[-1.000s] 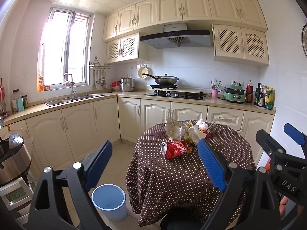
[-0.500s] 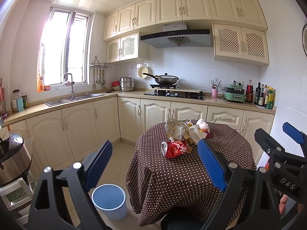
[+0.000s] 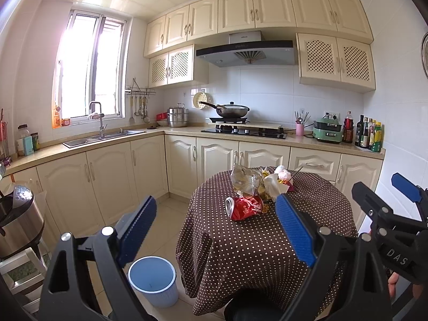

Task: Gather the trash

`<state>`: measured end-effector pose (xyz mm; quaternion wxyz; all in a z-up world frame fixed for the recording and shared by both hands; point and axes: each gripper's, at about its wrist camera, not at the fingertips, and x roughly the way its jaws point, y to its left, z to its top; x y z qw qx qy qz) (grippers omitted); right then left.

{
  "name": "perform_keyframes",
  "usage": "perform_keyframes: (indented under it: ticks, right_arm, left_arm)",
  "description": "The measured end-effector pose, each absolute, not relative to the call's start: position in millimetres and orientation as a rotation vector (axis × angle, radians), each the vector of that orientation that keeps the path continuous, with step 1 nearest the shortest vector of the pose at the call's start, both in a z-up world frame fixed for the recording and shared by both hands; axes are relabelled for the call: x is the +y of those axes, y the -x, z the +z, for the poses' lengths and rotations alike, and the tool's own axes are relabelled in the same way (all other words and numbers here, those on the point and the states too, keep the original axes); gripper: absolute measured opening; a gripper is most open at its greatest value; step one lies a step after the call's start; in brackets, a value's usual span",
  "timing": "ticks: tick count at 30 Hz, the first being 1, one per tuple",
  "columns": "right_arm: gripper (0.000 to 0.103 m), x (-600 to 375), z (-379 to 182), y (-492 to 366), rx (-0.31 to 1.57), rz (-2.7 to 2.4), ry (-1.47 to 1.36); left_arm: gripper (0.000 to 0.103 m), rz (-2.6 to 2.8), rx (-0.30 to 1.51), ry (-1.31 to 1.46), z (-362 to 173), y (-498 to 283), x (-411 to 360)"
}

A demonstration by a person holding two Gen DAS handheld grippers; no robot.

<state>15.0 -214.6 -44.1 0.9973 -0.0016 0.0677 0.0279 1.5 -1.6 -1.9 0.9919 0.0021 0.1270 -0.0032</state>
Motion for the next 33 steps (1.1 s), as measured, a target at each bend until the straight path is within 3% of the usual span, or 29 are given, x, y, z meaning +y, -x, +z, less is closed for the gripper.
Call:
perform_keyframes:
  ticks: [33]
  right_arm:
    - [0.096,-219.5,-49.5,-17.8,0.154,0.06,-0.008]
  left_arm:
    - [0.089,-0.014,0.266,-0.014,-3.7,-2.4,-6.5]
